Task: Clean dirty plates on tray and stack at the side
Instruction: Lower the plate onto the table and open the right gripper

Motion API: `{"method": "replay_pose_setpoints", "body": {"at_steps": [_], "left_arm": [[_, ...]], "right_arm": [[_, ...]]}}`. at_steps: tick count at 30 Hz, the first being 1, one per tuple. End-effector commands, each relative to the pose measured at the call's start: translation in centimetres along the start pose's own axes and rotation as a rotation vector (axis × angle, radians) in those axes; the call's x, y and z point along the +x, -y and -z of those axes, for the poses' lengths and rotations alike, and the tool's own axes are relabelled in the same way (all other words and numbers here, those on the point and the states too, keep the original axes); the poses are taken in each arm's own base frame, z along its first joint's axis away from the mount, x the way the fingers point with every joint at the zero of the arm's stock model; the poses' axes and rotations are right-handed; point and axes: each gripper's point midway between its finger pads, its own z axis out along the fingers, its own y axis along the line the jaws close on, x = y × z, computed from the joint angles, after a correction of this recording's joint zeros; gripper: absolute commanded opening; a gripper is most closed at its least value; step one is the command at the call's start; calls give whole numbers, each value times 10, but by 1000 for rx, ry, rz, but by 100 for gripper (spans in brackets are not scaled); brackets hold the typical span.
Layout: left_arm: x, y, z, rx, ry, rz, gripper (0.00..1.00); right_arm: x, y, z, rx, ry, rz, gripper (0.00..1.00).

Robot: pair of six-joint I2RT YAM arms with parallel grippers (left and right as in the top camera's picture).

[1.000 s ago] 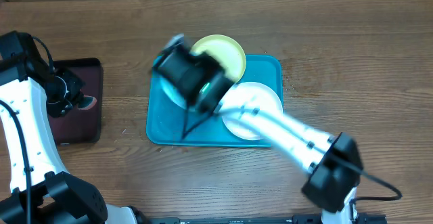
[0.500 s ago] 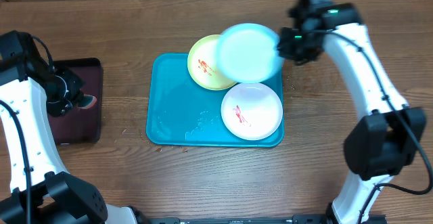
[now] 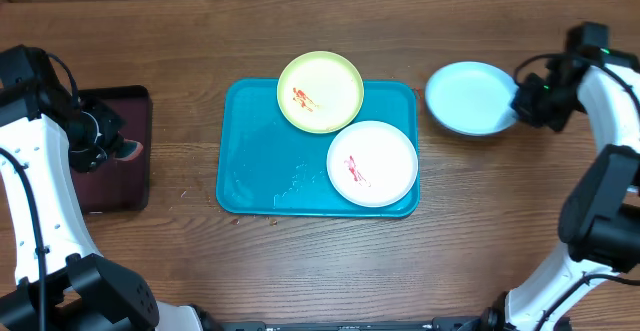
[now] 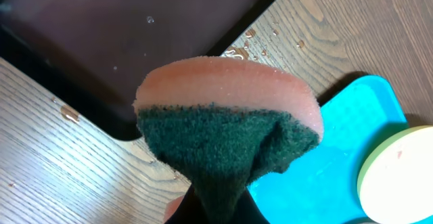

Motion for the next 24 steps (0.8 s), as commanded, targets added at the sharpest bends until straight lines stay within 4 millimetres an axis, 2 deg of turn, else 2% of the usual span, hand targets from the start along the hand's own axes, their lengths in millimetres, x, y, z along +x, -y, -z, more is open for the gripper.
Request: {"method": "replay_pose_setpoints", "body": {"at_steps": [1,6,9,10,12,13,15,17,20,21,23,24], "left_arm": [[0,5,-1,13,-5,-26,4],[0,5,-2,13,-5,-27,4],[0,5,-2,13,-5,-27,4],[0,5,-1,13,-4,-27,4],[-1,5,-1,14,-2,-27,4],[-1,6,-1,15,1,-27,4],[-2,6,-1,17,3,-28,4],[-2,6,-1,18,5,-28,5],[-3,7,-2,20,9,-30,4],[-3,8,-2,21,10,-33,5],[-2,11,-3,24,11,-42,4],[-1,13,-4,26,11,-48,5]], "right_arm": [[-3,4,6,-17,37,9,4],[-2,14,-10,2,57,39,6],[3,15,-16,4,44,39,48],[5,13,-16,-8,37,36,48],[6,9,-9,-26,30,36,24],[3,4,-2,-44,41,40,22],[-5,-10,17,-90,83,61,23],[-13,-29,44,-150,143,90,30],[-17,-70,87,-275,229,184,40],[-14,-87,99,-321,252,244,47],[-4,-122,114,-391,288,367,76],[3,-139,117,-409,303,431,83]]}}
